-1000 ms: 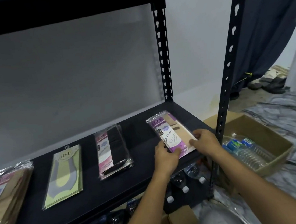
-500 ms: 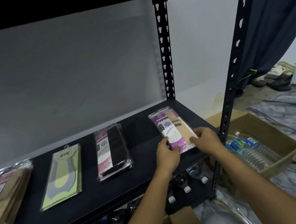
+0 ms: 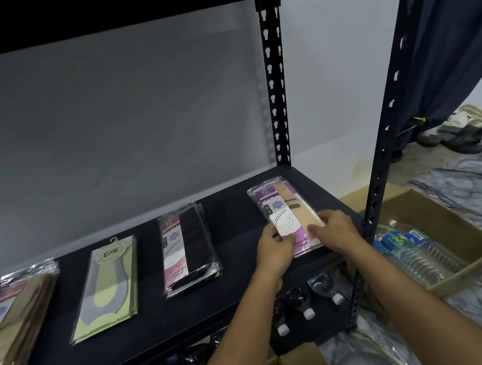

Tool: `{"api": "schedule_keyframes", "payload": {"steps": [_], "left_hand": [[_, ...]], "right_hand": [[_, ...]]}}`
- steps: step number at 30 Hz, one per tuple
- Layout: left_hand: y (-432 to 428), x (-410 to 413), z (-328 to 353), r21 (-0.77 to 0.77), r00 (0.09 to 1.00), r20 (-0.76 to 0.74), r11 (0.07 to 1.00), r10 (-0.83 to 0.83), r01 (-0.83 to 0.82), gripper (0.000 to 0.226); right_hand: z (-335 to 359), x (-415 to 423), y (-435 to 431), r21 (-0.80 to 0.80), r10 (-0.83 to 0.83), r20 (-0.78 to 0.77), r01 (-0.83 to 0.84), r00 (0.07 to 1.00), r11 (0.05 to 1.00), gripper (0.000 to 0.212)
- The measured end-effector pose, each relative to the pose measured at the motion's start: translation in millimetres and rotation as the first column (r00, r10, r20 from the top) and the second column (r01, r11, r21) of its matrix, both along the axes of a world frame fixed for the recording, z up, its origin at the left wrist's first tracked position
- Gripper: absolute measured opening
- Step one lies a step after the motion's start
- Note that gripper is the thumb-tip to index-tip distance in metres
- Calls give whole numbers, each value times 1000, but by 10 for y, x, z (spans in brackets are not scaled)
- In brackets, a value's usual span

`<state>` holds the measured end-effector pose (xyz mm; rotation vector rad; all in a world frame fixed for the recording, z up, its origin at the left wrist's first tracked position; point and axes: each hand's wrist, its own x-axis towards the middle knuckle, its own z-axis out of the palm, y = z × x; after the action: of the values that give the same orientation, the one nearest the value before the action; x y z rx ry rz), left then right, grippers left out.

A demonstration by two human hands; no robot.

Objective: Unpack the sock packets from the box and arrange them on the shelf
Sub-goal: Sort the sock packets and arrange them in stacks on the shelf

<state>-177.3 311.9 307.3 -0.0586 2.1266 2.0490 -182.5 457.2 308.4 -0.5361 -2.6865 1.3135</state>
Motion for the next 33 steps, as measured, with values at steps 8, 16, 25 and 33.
{"api": "schedule_keyframes", "payload": {"steps": [8,16,25,33], "left_hand": [[41,39,7,42,1000,18,999,-6,5,34],[-104,-33,24,59,997,38,996,67,-69,28],[-437,-222,16,32,991,38,991,127,-128,29],[-443,-270,13,37,991,51,992,121,-123,28]], "right_hand": [[-33,-34,10,-13,-8,26,8,1000,1000,46],[-28,-135,-154,-29,31,28,-31,999,999,41],[-48,-322,-479,-10,55,33,-55,998,998,39],[-50,-299,-480,-6,50,15,-50,999,999,36]]}}
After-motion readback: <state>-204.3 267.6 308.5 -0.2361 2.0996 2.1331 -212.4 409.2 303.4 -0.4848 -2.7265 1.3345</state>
